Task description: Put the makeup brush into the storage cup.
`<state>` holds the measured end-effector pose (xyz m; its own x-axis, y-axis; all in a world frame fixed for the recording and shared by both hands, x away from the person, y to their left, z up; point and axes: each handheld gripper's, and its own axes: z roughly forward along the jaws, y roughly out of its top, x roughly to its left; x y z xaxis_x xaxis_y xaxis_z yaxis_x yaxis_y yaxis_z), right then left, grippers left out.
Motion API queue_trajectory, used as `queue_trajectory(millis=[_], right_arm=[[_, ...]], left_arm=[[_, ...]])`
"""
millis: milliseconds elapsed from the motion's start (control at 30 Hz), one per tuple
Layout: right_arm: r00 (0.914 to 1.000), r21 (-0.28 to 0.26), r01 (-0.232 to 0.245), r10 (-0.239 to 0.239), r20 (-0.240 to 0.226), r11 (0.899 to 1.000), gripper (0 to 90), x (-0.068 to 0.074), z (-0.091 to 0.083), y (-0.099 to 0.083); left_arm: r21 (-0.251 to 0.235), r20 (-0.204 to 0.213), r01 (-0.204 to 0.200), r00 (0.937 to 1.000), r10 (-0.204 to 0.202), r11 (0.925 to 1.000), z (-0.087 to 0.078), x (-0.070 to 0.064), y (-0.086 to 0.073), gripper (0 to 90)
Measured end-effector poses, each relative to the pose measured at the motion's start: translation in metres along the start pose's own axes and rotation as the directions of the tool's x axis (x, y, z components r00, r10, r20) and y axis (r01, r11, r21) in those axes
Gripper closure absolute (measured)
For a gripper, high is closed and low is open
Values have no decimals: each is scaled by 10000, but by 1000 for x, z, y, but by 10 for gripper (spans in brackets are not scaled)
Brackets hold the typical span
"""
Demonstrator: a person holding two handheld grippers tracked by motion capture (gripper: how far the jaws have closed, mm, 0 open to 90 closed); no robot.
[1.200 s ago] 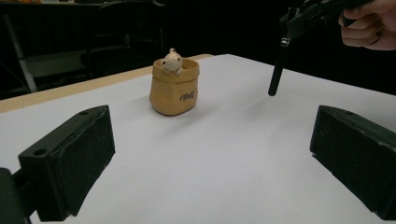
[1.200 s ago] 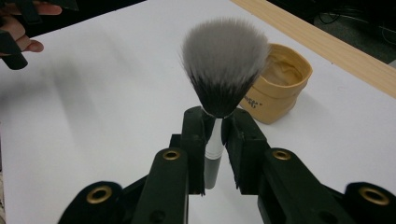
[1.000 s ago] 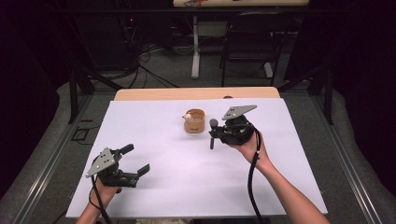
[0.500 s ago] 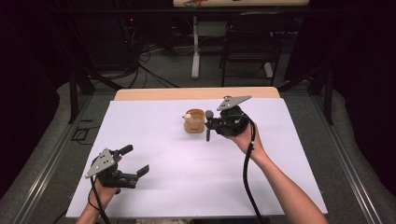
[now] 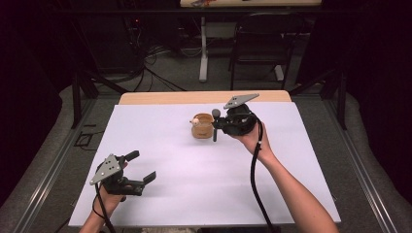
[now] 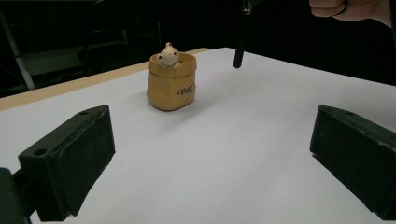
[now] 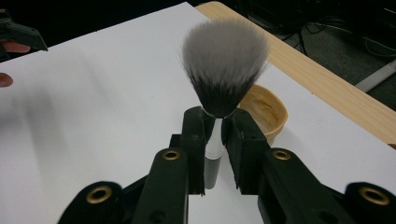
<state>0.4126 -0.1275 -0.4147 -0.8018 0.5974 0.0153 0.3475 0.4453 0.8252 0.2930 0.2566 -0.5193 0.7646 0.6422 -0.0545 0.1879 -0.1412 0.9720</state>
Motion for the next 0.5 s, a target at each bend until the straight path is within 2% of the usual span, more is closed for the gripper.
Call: queue_trajectory(millis=[500], right_arm=[[9998, -176, 12, -9, 194, 9998, 775, -8, 3, 15]], left_arm=[[51, 98, 29, 9999, -30, 10000, 1, 0, 0, 1]])
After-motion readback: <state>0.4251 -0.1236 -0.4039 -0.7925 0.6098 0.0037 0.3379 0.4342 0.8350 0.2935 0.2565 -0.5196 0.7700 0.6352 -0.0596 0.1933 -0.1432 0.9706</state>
